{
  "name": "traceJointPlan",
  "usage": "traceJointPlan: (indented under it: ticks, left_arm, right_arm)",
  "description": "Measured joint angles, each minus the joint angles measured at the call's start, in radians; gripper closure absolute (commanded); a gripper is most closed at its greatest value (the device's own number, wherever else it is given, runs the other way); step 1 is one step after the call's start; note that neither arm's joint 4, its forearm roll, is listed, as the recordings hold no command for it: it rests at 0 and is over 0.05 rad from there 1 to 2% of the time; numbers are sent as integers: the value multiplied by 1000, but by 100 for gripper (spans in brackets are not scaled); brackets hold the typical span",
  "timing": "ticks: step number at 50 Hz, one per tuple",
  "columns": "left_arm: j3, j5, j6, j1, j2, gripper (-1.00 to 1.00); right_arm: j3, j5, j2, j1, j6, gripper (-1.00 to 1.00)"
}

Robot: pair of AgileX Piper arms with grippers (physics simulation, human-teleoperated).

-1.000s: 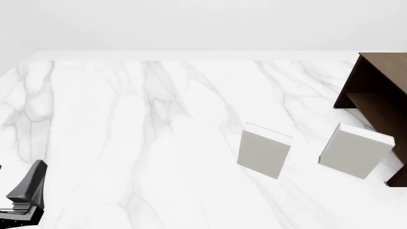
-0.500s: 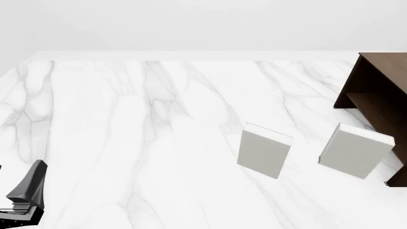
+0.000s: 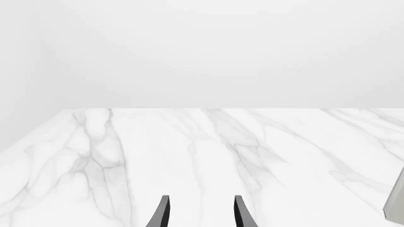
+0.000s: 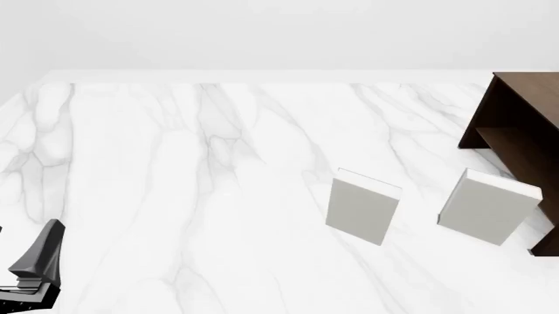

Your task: Pick up the book on the left and place it on top of the shelf.

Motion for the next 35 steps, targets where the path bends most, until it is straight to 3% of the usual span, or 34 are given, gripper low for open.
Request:
traceJointPlan:
  ticks: [35]
  left_arm:
    - [0,0,0,0,0,-100]
  right_arm:
    - [6,-50,85,-25,-5,100]
